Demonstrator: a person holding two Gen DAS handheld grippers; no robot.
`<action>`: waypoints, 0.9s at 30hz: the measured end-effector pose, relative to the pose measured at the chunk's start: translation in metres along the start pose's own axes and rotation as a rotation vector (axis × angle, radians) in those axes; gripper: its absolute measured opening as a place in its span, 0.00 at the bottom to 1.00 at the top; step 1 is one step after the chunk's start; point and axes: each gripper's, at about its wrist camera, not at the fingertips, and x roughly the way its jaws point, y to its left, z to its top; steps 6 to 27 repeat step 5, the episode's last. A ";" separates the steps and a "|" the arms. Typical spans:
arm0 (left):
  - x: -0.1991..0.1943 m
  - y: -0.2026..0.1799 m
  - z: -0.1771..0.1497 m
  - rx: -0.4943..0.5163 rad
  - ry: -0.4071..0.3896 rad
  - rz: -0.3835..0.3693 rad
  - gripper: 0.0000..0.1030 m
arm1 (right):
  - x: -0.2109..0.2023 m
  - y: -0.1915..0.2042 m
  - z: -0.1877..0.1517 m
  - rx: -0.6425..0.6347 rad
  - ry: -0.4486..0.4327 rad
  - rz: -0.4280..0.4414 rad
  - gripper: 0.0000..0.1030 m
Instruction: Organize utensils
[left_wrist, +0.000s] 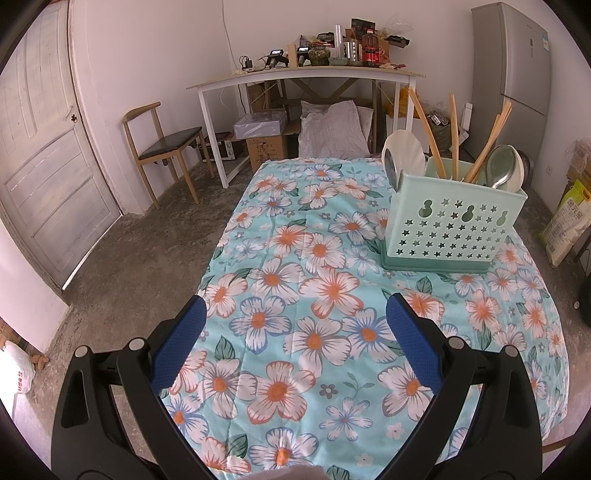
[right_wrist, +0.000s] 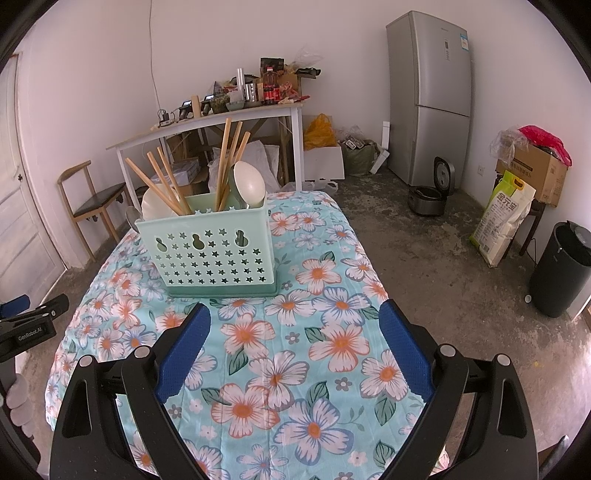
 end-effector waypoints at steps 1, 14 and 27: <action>0.000 0.000 0.000 0.000 0.000 0.000 0.91 | 0.000 0.001 0.000 -0.001 0.000 0.000 0.87; 0.000 -0.001 0.001 0.000 0.001 -0.002 0.91 | 0.000 0.000 0.000 -0.001 0.000 0.000 0.87; 0.000 -0.001 0.001 0.000 0.001 -0.002 0.91 | 0.000 0.000 0.000 -0.001 0.000 0.000 0.87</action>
